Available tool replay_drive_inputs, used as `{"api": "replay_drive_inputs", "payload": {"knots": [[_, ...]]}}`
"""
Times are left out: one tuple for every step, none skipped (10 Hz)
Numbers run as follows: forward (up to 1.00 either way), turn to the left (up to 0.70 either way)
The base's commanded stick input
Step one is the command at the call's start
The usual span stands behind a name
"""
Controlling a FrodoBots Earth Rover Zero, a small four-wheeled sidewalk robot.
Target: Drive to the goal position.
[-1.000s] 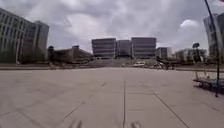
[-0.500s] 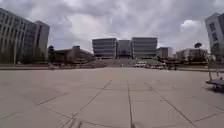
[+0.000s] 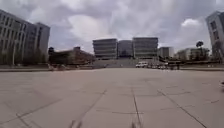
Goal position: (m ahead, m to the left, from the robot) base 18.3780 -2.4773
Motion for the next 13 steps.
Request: {"api": "replay_drive_inputs", "payload": {"knots": [[0.85, -0.34], [0.85, -0.15], [0.85, -0.02], [0.85, -0.02], [0.85, -0.02], [0.85, -0.02], [0.85, -0.02], [0.85, -0.02], [0.85, -0.02], [0.85, -0.02], [0.85, -0.02], [0.85, -0.02], [0.85, -0.02]]}}
